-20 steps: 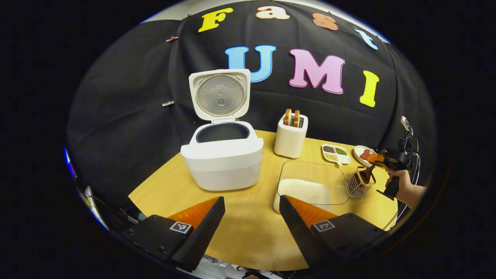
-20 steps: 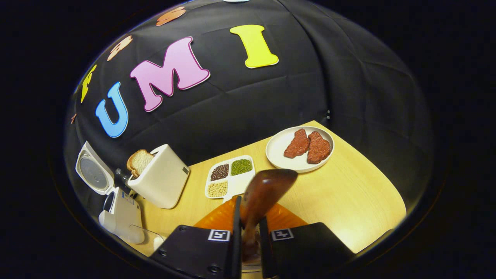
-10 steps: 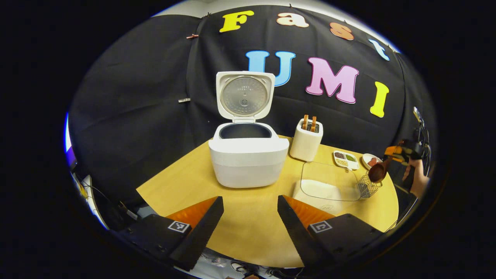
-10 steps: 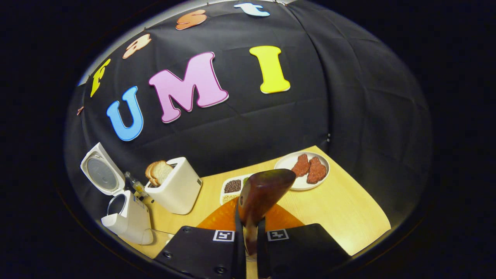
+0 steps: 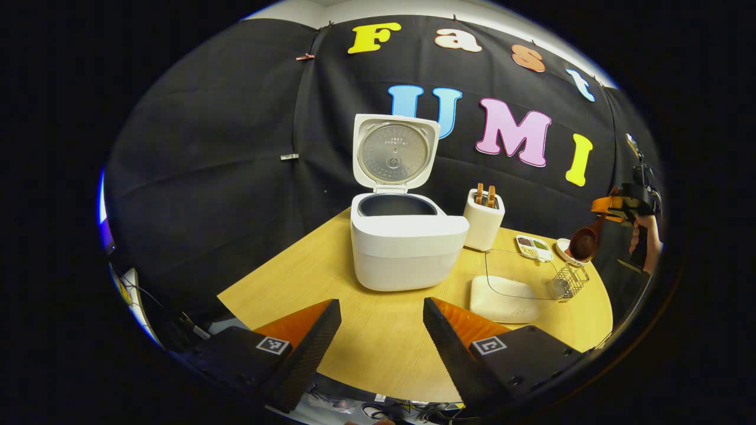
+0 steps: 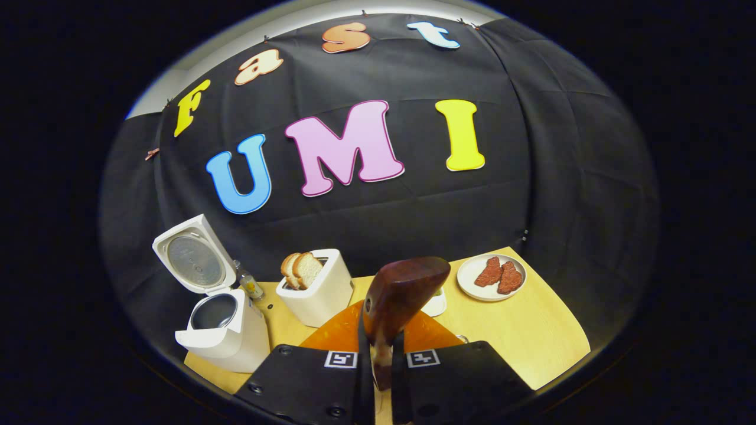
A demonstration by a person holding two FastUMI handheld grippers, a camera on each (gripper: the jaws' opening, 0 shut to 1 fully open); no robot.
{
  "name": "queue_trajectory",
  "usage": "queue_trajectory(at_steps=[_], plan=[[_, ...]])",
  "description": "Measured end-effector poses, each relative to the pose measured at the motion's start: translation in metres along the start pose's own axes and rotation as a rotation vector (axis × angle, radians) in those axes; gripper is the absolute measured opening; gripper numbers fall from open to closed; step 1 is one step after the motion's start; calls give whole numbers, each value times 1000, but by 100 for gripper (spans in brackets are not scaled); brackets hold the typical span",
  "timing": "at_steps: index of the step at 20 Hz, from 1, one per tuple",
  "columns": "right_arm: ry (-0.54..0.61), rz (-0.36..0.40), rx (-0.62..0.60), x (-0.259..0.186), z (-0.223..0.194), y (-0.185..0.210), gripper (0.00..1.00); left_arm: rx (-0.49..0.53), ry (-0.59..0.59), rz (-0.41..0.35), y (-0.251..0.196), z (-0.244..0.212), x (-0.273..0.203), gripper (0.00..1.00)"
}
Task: Close the left gripper, press the button to open the rice cooker; take a wooden spoon from the chopstick holder with the right hand, scoop a spoonful of rice and pour it into the rice cooker, then put the wooden spoon back into the chopstick holder.
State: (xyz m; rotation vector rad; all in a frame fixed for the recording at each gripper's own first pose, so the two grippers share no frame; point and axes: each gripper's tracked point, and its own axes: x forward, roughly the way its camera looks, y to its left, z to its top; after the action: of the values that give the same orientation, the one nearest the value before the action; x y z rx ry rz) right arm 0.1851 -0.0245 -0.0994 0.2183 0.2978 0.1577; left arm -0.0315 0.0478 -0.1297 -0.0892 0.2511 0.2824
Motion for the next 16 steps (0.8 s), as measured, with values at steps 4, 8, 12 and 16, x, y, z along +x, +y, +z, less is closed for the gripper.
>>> queue_trajectory(at_steps=[4, 8, 12, 16], plan=[[22, 40, -24, -6, -28, 36, 16, -6, 10, -55, -1, -6, 0, 96], [68, 40, -109, 3, -75, 53, 15, 4, 25, -96, -1, -11, -2, 96], [108, 7, -206, 19, -130, 59, 15, 17, 52, -115, 4, -20, 1, 96], [106, -45, -301, 29, -163, 59, 16, 12, 70, -130, 7, -26, 6, 96]])
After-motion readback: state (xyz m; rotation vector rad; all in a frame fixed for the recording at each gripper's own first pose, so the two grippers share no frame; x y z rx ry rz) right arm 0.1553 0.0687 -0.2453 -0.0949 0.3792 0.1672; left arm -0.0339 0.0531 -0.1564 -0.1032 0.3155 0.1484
